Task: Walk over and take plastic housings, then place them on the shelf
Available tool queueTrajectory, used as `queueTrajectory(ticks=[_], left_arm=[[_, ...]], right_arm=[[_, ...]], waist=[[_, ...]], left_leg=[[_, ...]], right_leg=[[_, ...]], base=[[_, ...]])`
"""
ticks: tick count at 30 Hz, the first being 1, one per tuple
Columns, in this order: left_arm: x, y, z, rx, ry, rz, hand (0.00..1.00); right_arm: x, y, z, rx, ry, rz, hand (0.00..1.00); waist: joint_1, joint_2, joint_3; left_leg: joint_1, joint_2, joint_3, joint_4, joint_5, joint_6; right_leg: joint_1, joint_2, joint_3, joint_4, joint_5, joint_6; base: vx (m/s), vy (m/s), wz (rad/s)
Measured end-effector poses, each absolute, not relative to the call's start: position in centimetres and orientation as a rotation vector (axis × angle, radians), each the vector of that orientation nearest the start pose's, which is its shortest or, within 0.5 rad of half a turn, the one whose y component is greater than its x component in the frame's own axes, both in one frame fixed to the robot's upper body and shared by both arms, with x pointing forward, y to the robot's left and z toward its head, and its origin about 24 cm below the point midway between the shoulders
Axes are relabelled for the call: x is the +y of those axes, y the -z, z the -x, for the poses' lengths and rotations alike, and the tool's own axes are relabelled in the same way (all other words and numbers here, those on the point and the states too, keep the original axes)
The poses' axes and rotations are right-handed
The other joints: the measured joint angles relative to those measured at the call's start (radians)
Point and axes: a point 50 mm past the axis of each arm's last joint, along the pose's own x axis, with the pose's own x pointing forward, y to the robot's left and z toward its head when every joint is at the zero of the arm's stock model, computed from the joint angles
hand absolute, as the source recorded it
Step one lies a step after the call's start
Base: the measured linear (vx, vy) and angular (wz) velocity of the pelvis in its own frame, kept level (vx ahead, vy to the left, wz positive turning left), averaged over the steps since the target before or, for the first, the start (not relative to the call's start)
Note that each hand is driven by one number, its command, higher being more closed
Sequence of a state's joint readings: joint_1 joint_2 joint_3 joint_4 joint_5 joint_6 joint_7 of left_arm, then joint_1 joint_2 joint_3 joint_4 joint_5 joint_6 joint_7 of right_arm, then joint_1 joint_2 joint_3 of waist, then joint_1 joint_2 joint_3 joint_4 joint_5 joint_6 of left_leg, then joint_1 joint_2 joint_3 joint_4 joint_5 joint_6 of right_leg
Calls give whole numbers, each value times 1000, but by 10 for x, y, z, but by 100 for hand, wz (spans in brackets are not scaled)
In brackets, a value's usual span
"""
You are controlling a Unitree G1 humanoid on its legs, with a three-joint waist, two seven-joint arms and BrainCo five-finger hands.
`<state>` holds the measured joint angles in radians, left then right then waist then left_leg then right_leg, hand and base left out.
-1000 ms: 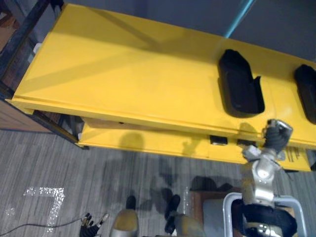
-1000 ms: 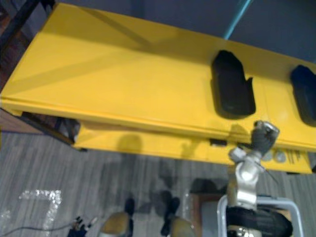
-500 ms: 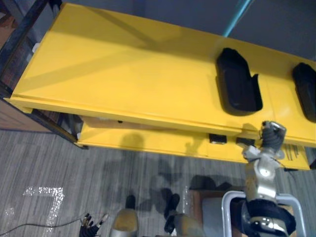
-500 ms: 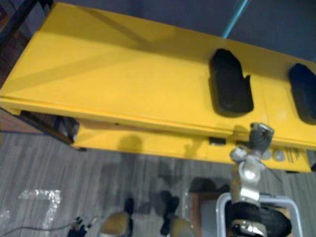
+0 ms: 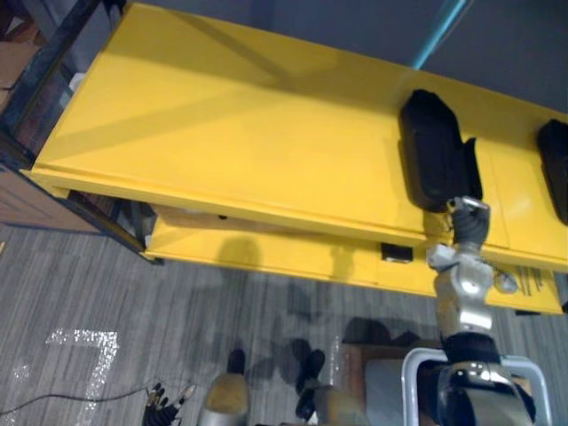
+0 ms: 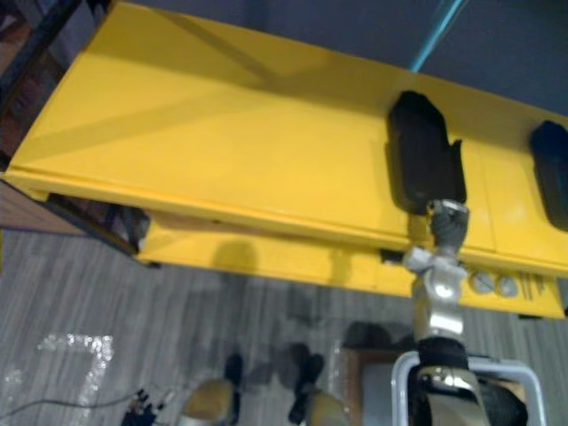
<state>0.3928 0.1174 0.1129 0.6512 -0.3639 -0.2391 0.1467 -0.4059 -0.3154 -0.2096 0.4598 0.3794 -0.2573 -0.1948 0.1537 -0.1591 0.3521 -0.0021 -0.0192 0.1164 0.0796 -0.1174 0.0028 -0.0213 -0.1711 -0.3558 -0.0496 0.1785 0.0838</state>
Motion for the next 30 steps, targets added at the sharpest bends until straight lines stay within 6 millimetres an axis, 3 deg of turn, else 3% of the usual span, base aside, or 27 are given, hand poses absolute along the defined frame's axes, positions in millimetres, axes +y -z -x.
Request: queueTrajectory(ticks=[19, 30], left_arm=[[236, 125, -61, 749, -600, 182, 0], [234, 128, -60, 762, -595, 183, 0]], right_arm=[[-264, -112, -341, -235, 339, -120, 100], [-262, -132, -354, -271, 297, -87, 100]], waist=[[12, 6, 6], [26, 6, 30]], left_leg=[[-15, -10, 1, -19, 28, -1], [-15, -13, -2, -41, 46, -5]], right_leg=[[-21, -10, -1, -2, -1, -1], [-22, -10, -7, -14, -3, -4]], base=[[0, 0, 0], [-1, -5, 1]])
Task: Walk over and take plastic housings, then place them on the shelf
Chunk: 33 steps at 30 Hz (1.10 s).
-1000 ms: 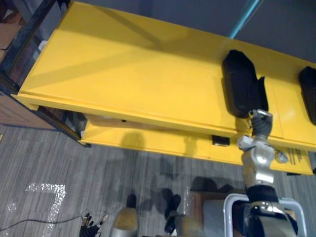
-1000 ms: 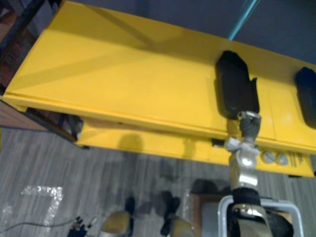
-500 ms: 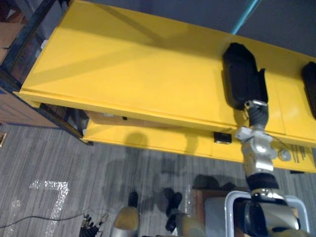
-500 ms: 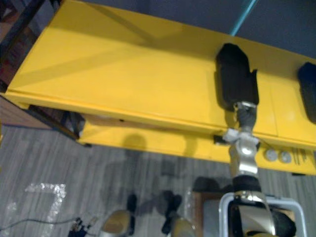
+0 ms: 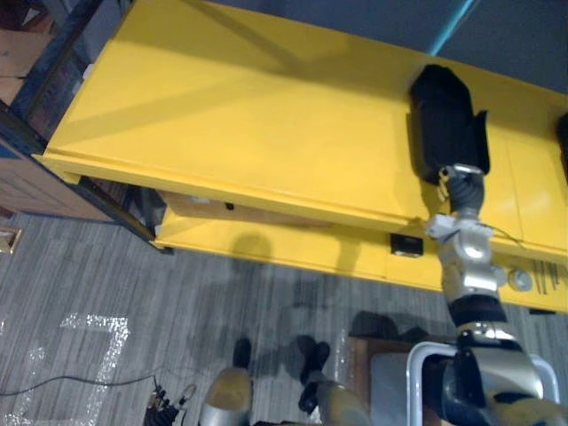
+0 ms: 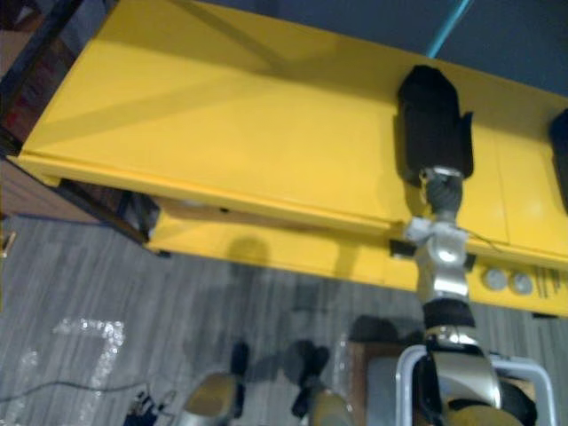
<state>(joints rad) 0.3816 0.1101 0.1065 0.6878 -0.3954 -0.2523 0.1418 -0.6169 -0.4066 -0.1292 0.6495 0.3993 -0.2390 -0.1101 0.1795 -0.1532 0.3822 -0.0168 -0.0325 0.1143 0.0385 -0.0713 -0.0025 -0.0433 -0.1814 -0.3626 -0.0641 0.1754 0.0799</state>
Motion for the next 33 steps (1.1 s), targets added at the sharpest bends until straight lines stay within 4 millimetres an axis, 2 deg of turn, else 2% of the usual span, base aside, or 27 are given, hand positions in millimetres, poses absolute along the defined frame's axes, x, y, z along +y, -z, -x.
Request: queueTrajectory(ticks=[15, 16, 19, 21, 24, 27, 30, 32, 33], left_arm=[[233, 128, -62, 753, -584, 184, 0], [233, 128, -62, 754, -583, 184, 0], [233, 128, -62, 754, -583, 183, 0], [233, 128, -61, 754, -583, 183, 0], [233, 129, -56, 770, -589, 179, 0], [233, 133, -48, 804, -600, 170, 0], [235, 135, -43, 816, -611, 162, 0], [236, 138, -34, 849, -623, 153, 0], [236, 139, -32, 855, -624, 152, 0]], right_arm=[[-264, -142, -356, -295, 288, -69, 100], [-264, -142, -356, -295, 291, -69, 0], [-265, -142, -353, -306, 297, -69, 0], [-265, -150, -341, -371, 302, -66, 0], [-268, -164, -320, -476, 337, -62, 0], [-274, -175, -297, -568, 405, -36, 0], [-269, -188, -286, -650, 422, -34, 0], [-270, -193, -275, -700, 465, -38, 0], [-272, -193, -273, -703, 480, -38, 0]], waist=[[-1, -1, 8], [-1, -1, 8], [-4, -1, 8], [-6, -1, 8], [-29, -2, 3], [-54, -3, -34], [-62, -7, -58], [-88, -6, -97], [-90, -5, -105]], left_leg=[[2, -6, -8, 0, 1, 1], [2, -6, -8, 0, 1, 1], [7, -5, -5, 0, 1, 1], [17, -5, 1, -4, 0, 1], [35, -4, 5, -9, 0, 1], [40, -1, 20, -13, -3, 1], [51, 8, 59, -12, -23, -3], [55, 17, 66, -9, -33, -8], [57, 19, 68, -10, -34, -10]], right_leg=[[8, -6, -19, 0, 0, 0], [9, -6, -19, 0, 0, 0], [12, -6, -19, 0, 0, 0], [17, -6, -16, 0, 0, 0], [32, -5, -12, 0, 0, 0], [27, -2, 7, 0, 0, 0], [26, 6, 24, -1, -10, -7], [27, 11, 30, 0, -27, -9], [27, 14, 31, 0, -28, -9]], base=[[2, 1, 2], [0, 0, 0], [1, -1, -2], [5, 2, -6], [1, 9, -4], [5, 7, -13], [-3, -14, -40], [38, -15, -18], [51, -44, -8]])
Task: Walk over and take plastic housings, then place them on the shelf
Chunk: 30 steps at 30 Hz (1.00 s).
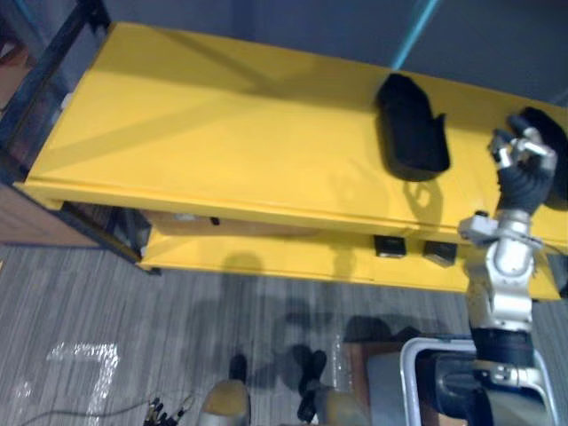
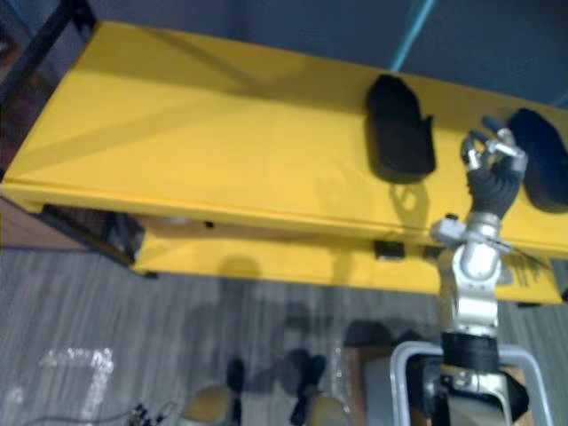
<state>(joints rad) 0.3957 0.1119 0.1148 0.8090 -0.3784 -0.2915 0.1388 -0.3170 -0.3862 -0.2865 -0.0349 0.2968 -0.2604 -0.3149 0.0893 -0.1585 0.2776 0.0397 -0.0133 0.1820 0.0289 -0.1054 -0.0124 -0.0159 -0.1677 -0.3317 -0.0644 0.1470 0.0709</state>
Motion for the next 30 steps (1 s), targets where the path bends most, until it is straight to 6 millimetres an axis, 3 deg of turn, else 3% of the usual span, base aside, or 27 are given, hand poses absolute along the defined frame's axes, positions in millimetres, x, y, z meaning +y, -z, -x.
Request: queueTrajectory(ticks=[7, 12, 21, 30], left_arm=[[234, 142, -26, 882, -631, 140, 0], [232, 143, -26, 890, -622, 137, 0], [225, 145, -27, 922, -597, 138, 0], [219, 148, -26, 947, -601, 158, 0]], right_arm=[[-289, -178, -269, -598, 612, -39, 0], [-302, -143, -288, -385, 568, -110, 0], [-301, -116, -323, -143, 402, -133, 0], [-302, -114, -341, -68, 266, -121, 0]], waist=[[-17, 9, -29], [-15, 22, -45], [-11, 54, -57], [-7, 79, -49]], left_leg=[[23, 10, 12, -2, -1, -4], [26, 2, -3, -3, -1, -3], [12, -1, -11, 11, 0, -3], [11, -13, -12, 14, 2, 1]], right_leg=[[15, 12, 5, -8, 4, 6], [18, 6, 2, -11, 7, 10], [15, 1, -2, -12, 12, 16], [15, -7, -2, -12, 18, 22]], base=[[37, -12, -4], [-1, 8, 3], [-7, 2, 3], [0, 0, 0]])
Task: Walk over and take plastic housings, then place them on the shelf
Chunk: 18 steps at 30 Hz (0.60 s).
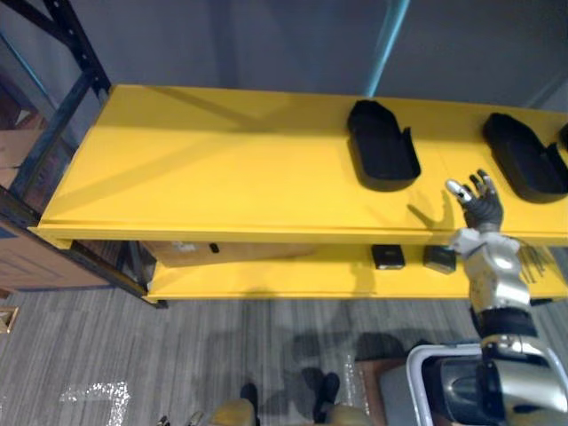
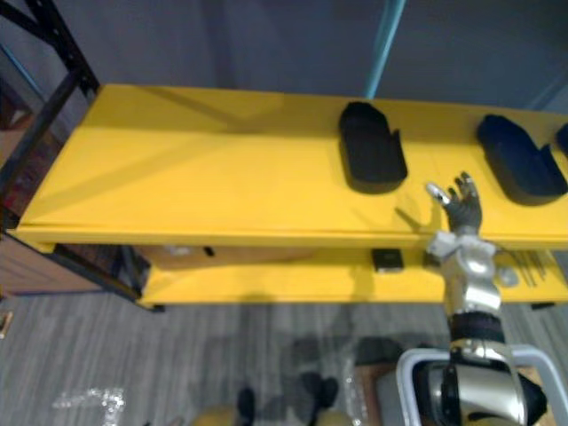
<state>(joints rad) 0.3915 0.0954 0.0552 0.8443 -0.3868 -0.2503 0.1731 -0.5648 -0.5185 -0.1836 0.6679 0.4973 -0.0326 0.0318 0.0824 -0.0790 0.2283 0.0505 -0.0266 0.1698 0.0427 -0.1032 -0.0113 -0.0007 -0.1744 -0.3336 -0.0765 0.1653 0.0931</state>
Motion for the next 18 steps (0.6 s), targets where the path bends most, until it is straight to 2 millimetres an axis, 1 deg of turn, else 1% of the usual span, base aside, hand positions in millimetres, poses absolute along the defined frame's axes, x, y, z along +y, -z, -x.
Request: queueTrajectory(ticks=[4, 7, 9, 11, 16, 18], left_arm=[[218, 148, -26, 950, -599, 162, 0], [216, 148, -26, 949, -597, 170, 0], [213, 148, -27, 947, -595, 179, 0], [212, 149, -28, 946, -594, 182, 0], [212, 148, -28, 945, -595, 189, 0], [213, 148, -30, 936, -594, 189, 0]], right_arm=[[-295, -116, -347, -57, 198, -116, 0], [-294, -119, -350, -60, 174, -117, 0], [-295, -121, -352, -52, 158, -102, 0], [-293, -123, -354, -54, 141, -91, 0], [-289, -125, -358, -50, 101, -88, 0], [-287, -128, -359, -56, 91, -85, 0]], waist=[[2, 5, 2], [7, 14, 8], [10, 24, 14], [10, 28, 16], [12, 28, 18], [12, 23, 30]], left_leg=[[0, -4, 0, 0, 1, 2], [0, -6, -1, -1, 2, 3], [-1, -9, -6, -3, 5, 7], [-2, -10, -11, -6, 7, 10], [-2, -19, -17, -10, 9, 14], [0, -23, -17, -10, 10, 14]], right_leg=[[0, -3, 0, 0, 2, 2], [0, -5, -1, 0, 2, 2], [1, -8, -8, 0, 3, 3], [1, -14, -14, 0, 3, 3], [2, -17, -19, -1, 5, 6], [4, -21, -18, -1, 7, 9]], base=[[0, 0, 0], [0, 0, 0], [-9, -20, 6], [-2, -12, 8], [6, 4, 4], [0, 0, 0]])
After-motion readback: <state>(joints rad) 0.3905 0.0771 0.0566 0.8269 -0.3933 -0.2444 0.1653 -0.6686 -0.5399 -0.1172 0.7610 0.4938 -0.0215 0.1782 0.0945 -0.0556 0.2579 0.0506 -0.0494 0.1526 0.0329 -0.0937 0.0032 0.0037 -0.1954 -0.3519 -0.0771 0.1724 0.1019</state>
